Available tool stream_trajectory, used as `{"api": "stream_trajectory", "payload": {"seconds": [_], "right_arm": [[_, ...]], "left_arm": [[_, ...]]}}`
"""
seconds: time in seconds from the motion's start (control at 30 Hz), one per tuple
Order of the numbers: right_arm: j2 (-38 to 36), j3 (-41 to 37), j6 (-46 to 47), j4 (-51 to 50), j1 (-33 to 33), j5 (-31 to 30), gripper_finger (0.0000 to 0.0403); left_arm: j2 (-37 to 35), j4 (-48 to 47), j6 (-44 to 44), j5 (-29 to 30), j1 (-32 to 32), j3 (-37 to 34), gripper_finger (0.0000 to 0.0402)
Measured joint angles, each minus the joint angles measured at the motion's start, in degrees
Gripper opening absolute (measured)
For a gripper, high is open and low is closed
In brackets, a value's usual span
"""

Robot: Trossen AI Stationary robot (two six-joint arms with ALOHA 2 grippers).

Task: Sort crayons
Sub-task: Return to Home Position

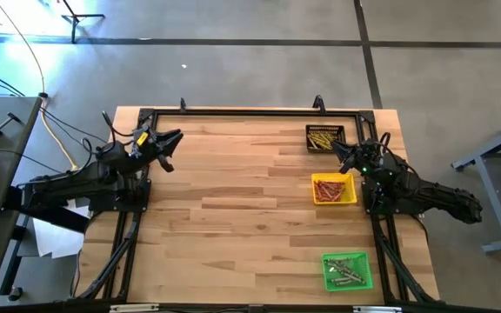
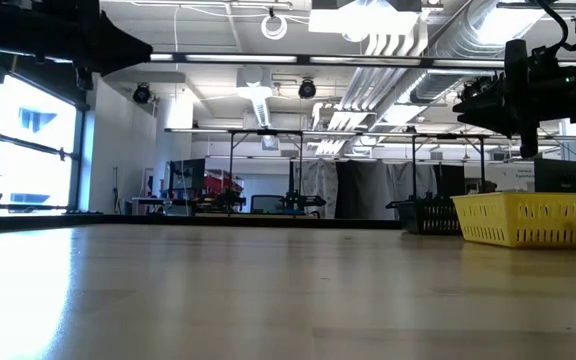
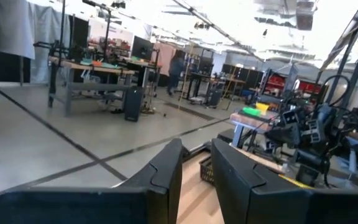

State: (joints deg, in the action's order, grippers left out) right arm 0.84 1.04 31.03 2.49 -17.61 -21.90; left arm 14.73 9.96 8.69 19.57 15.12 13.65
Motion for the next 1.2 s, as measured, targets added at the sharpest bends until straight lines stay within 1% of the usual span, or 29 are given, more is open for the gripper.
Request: {"api": "stream_trajectory", "payload": {"seconds": [0.13, 0.2, 0.3, 0.43, 0.5, 0.57, 0.77, 0.83, 0.93, 1.03, 1.2], "right_arm": [[0.00, 0.00, 0.00, -0.01, 0.00, -0.01, 0.0071], [0.00, 0.00, 0.00, 0.01, -0.02, 0.01, 0.0071], [0.00, 0.00, 0.00, -0.01, -0.02, 0.01, 0.0071], [0.00, 0.00, 0.00, 0.01, 0.00, 0.00, 0.0071], [0.00, 0.00, 0.00, 0.01, -0.02, -0.01, 0.0071], [0.00, 0.00, 0.00, -0.01, -0.02, 0.01, 0.0071], [0.00, 0.00, 0.00, 0.01, -0.02, 0.00, 0.0071], [0.00, 0.00, 0.00, 0.01, -0.02, 0.01, 0.0071], [0.00, 0.00, 0.00, 0.01, -0.02, -0.01, 0.0071], [0.00, 0.00, 0.00, 0.01, -0.02, 0.00, 0.0071], [0.00, 0.00, 0.00, 0.00, 0.00, 0.01, 0.0071]], "left_arm": [[-2.25, -3.28, 0.02, 0.00, 0.82, -0.03, 0.0076], [-3.73, -2.29, 0.01, -0.02, 1.42, -1.52, 0.0076], [-6.88, 1.57, 0.03, -1.28, 2.53, -6.06, 0.0076], [-10.23, 9.55, 2.02, -4.26, 4.07, -13.03, 0.0076], [-11.19, 7.76, 3.08, -4.78, 4.53, -12.77, 0.0076], [-11.56, 8.05, 2.02, -5.49, 5.07, -12.78, 0.0076], [-14.14, 7.45, -10.53, -7.98, 6.13, -12.90, 0.0076], [-14.51, 6.60, -13.00, -8.56, 6.43, -12.85, 0.0076], [-14.41, 4.43, -13.64, -8.56, 7.10, -12.85, 0.0076], [-13.92, 0.26, -12.02, -8.54, 7.42, -12.85, 0.0076], [-13.88, -4.06, -10.39, -8.56, 7.38, -12.85, 0.0076]]}}
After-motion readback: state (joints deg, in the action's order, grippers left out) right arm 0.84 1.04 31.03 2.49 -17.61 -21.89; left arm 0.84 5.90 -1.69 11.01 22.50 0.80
